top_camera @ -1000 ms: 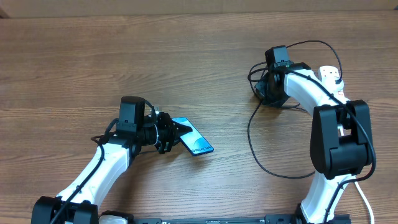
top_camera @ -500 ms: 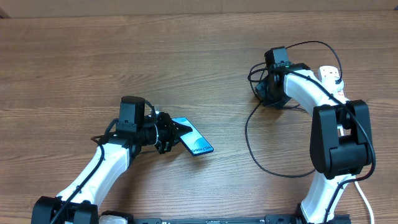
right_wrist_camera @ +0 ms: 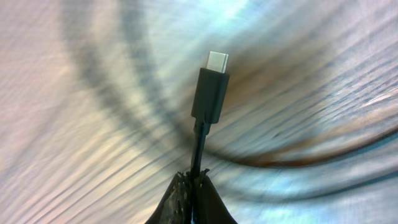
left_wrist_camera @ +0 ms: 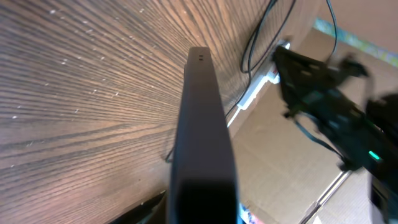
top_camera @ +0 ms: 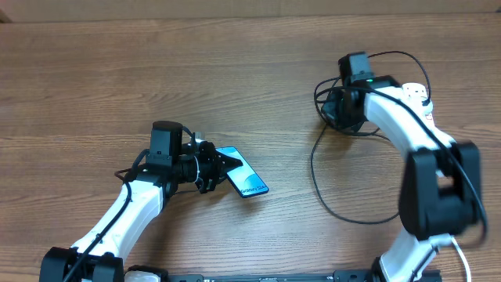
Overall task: Plug charger to phone and switch on socket
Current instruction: 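Carry the USB-C plug under the phone's bottom edge with the right gripper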
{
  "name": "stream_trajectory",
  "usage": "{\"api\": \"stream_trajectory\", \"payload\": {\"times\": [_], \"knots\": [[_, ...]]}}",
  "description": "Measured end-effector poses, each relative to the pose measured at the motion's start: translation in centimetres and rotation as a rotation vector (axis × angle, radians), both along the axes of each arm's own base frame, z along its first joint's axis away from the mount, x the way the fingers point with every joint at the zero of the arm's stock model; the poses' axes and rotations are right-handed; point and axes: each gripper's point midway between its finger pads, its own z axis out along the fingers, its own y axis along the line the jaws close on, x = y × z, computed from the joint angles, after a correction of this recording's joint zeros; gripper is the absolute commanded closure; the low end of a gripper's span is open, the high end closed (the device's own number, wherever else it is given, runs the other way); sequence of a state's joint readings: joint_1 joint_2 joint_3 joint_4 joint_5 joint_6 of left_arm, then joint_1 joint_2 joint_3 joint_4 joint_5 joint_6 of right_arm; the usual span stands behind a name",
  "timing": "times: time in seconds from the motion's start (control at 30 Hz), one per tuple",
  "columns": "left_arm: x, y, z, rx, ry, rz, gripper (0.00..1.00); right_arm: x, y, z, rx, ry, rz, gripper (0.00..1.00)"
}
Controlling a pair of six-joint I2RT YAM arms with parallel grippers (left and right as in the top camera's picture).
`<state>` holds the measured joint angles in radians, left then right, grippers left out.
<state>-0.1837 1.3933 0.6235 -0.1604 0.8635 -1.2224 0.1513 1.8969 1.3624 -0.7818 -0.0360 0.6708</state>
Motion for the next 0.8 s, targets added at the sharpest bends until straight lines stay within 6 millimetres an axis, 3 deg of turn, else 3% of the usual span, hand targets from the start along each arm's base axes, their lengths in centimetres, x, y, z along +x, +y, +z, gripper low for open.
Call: {"api": "stream_trajectory", "payload": {"times": [0.17, 0.3, 0.53, 0.67, 0.8], "knots": [[0.2, -0.4, 0.8, -0.021, -0.075, -0.045, 0.96, -0.5, 2.1, 8.7, 0.107, -0.198, 0.149, 0.96], [0.9, -1.0, 2.3, -0.061, -0.187, -0.093, 0.96, -3.0, 3.4, 13.5, 0.157, -0.282, 0.288, 0.96], [1.4, -1.9, 4.7, -0.126, -0.338, -0.159, 0.96, -9.7, 6.0, 17.1, 0.282, -0.282, 0.566, 0.96], [1.6, -1.8, 5.3, -0.145, -0.372, -0.171, 0.96, -13.9, 6.9, 18.1, 0.354, -0.284, 0.685, 0.96], [2.8, -1.0, 7.4, -0.192, -0.500, -0.181, 0.96, -17.6, 7.1, 18.5, 0.385, -0.306, 0.749, 0.96]]}}
